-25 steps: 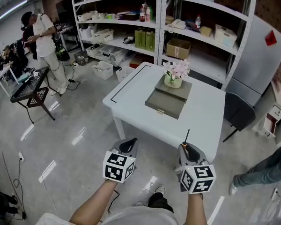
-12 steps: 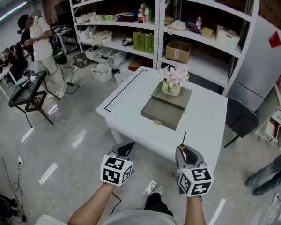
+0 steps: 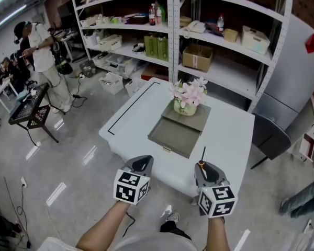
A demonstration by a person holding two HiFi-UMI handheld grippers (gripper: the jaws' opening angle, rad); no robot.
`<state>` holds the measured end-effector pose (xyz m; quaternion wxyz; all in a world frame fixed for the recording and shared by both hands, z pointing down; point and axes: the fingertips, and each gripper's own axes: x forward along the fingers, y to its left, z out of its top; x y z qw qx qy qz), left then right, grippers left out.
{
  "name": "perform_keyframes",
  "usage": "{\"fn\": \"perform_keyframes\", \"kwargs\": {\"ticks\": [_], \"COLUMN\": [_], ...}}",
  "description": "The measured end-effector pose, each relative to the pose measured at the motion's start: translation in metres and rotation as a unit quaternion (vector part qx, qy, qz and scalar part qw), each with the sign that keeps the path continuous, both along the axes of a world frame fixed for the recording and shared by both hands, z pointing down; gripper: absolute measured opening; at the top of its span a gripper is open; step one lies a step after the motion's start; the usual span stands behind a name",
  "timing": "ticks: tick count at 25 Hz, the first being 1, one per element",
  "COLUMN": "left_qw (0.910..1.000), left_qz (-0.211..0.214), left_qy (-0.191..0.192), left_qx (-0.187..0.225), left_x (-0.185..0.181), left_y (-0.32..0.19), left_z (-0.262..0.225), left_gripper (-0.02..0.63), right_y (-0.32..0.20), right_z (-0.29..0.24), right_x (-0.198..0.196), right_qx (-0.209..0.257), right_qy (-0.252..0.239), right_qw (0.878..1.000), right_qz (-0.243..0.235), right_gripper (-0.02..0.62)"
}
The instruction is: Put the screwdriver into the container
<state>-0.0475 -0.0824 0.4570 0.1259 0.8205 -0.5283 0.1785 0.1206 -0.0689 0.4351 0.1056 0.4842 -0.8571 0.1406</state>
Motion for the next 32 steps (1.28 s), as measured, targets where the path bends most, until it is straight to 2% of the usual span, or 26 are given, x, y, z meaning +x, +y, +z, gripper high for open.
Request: {"fn": "perform_keyframes", "kwargs": {"ticks": [13, 24, 32], "left_qw": [0.9998, 0.9995, 1.0], "left_qz": [-0.011, -0.029, -0.004], "left_qy": [-0.016, -0.016, -0.007], "left_qx": [-0.003, -0.004, -0.003], "left_x": [0.027, 0.011, -0.005], "left_y": [-0.065, -0.094, -0.13], "left_z": [-0.002, 0.003, 0.008], "left_gripper": [0.002, 0.002, 0.002], "right_y": [-0.07, -0.106, -0.135], "right_z": [0.008, 0.013, 0.019], "right_x": [0.021, 0.011, -0.012], "right_qx": [-0.009, -0.011, -0.017], "right_qy": [-0.005, 0.014, 0.04], "right_qw": [1.0, 0.998, 0.998], "right_qz": [-0.028, -0.055, -0.052], "right_gripper": [0.072, 0.072, 0.072]}}
